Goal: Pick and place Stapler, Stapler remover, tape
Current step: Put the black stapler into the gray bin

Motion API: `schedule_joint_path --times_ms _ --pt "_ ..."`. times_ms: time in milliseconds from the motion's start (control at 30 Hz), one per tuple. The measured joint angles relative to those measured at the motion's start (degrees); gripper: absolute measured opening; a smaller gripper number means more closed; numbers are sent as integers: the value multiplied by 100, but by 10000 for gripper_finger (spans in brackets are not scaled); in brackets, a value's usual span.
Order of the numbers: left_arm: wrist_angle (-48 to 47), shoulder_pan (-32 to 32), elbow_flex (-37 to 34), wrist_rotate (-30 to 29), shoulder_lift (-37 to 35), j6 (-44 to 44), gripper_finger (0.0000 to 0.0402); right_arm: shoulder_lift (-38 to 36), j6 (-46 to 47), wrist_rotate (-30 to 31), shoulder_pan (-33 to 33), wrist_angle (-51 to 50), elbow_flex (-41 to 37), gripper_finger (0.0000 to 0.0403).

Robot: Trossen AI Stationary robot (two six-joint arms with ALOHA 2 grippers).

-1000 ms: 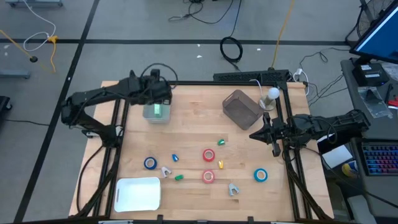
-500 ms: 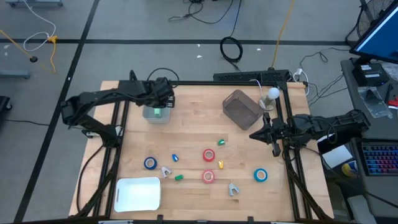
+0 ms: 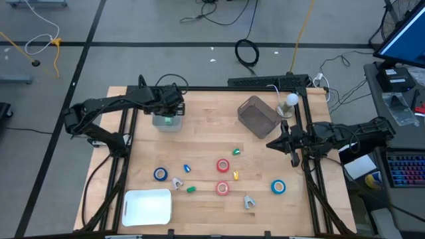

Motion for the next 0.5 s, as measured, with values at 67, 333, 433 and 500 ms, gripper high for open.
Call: schedule_joint_path --times_ms 67,333,433,500 --pt "-410 33 -2 -105 -39 -169 134 0 104 0 2 -1 0 1" --pt "-801 230 -2 -72 -10 -209 134 2 244 0 0 -2 0 1" --pt "-684 321 -2 -21 4 -72 134 0 247 0 1 0 0 2" --pt "-723 356 0 -8 92 -21 134 2 247 -2 1 -1 0 1"
